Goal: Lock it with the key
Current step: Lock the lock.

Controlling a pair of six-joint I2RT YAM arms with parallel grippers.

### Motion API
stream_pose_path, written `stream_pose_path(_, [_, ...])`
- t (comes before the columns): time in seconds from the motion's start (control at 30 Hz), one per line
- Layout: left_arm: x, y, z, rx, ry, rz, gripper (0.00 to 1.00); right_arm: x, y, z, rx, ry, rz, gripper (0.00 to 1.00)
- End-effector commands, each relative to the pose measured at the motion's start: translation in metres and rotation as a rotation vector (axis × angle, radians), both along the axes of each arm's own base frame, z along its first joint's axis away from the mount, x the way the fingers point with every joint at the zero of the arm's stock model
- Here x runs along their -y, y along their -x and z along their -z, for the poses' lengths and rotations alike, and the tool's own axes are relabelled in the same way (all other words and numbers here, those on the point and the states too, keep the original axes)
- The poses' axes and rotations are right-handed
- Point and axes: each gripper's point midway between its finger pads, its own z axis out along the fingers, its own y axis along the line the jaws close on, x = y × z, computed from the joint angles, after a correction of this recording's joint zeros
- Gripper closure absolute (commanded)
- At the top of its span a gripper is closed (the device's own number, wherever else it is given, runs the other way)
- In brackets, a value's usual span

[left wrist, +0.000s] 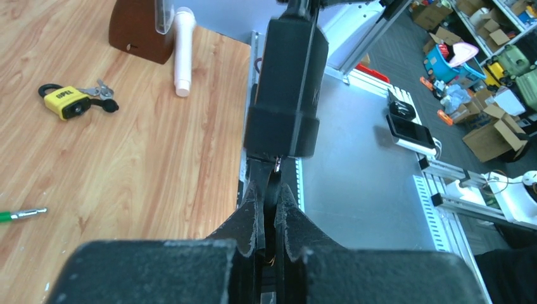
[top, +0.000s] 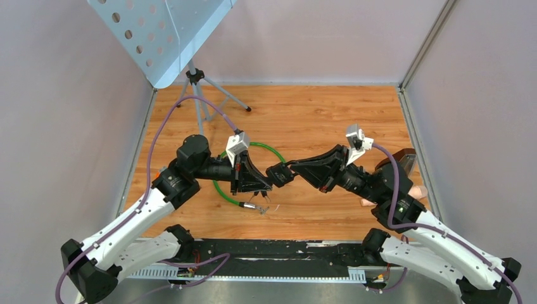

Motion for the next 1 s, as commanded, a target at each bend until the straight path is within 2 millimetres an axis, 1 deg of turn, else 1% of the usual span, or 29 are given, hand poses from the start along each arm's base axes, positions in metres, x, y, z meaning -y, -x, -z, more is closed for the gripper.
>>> stream_pose_path(0.0, [-0.008, 0.005, -0.013, 0.073, 0.018, -0.003, 1.0, 0.039, 0.015, -0.081, 0.167, -0.261, 0.065, 1.0])
stream_pose_path(0.13, [-0.01, 0.005, -0.01, 0.061, 0.01, -0.009, 1.0, 0.053, 0.016, -0.088, 0.184, -0.332, 0.103, 1.0])
stream_pose_path(0.27, [-0.011, 0.004, -0.01, 0.058, 0.006, -0.03, 1.0, 0.057, 0.011, -0.088, 0.173, -0.333, 0.142, 1.0])
stream_pose_path(0.37, [-0.012, -0.003, -0.006, 0.049, -0.012, -0.073, 1.0, 0.058, -0.007, -0.078, 0.103, -0.297, 0.221, 1.0])
stream_pose_path(0.43, [-0.011, -0.014, -0.002, 0.033, -0.033, -0.132, 1.0, 0.06, -0.035, -0.061, -0.001, -0.238, 0.346, 1.0])
stream_pose_path(0.5, [-0.009, -0.032, 0.005, -0.002, -0.064, -0.221, 1.0, 0.064, -0.06, -0.045, -0.07, -0.184, 0.473, 1.0])
stream_pose_path(0.53, [-0.009, -0.046, 0.009, -0.015, -0.081, -0.291, 1.0, 0.065, -0.071, -0.034, -0.101, -0.15, 0.526, 1.0])
stream_pose_path(0.57, [-0.004, -0.057, 0.015, -0.055, -0.096, -0.326, 1.0, 0.065, -0.082, -0.024, -0.131, -0.113, 0.573, 1.0])
stream_pose_path(0.6, [-0.001, -0.074, 0.027, -0.086, -0.128, -0.388, 1.0, 0.064, -0.093, -0.013, -0.157, -0.077, 0.611, 1.0])
stream_pose_path(0.63, [0.003, -0.083, 0.026, -0.104, -0.121, -0.418, 1.0, 0.066, -0.103, -0.006, -0.181, -0.057, 0.645, 1.0])
stream_pose_path(0.67, [0.007, -0.098, 0.04, -0.133, -0.154, -0.462, 1.0, 0.067, -0.114, 0.01, -0.221, -0.009, 0.678, 1.0])
stream_pose_path(0.7, [0.01, -0.112, 0.038, -0.139, -0.149, -0.509, 1.0, 0.071, -0.125, 0.021, -0.258, 0.013, 0.707, 1.0])
stream_pose_path(0.73, [0.016, -0.123, 0.052, -0.169, -0.182, -0.533, 1.0, 0.075, -0.136, 0.034, -0.301, 0.031, 0.722, 1.0])
stream_pose_path(0.77, [0.019, -0.137, 0.048, -0.159, -0.172, -0.579, 1.0, 0.081, -0.147, 0.045, -0.344, 0.034, 0.731, 1.0])
stream_pose_path(0.8, [0.024, -0.151, 0.061, -0.187, -0.192, -0.613, 1.0, 0.088, -0.158, 0.056, -0.388, 0.034, 0.741, 1.0])
stream_pose_path(0.83, [0.026, -0.166, 0.058, -0.181, -0.185, -0.666, 1.0, 0.098, -0.17, 0.068, -0.438, 0.028, 0.756, 1.0])
stream_pose_path(0.87, [0.033, -0.18, 0.068, -0.191, -0.194, -0.688, 1.0, 0.108, -0.181, 0.08, -0.478, 0.025, 0.769, 1.0])
stream_pose_path(0.9, [0.036, -0.193, 0.064, -0.18, -0.185, -0.728, 1.0, 0.114, -0.19, 0.092, -0.509, 0.031, 0.774, 1.0])
stream_pose_path(0.93, [0.043, -0.206, 0.078, -0.196, -0.201, -0.747, 1.0, 0.118, -0.197, 0.101, -0.524, 0.035, 0.76, 1.0])
stream_pose_path(0.97, [0.048, -0.218, 0.074, -0.184, -0.187, -0.768, 1.0, 0.121, -0.204, 0.109, -0.527, 0.042, 0.751, 1.0])
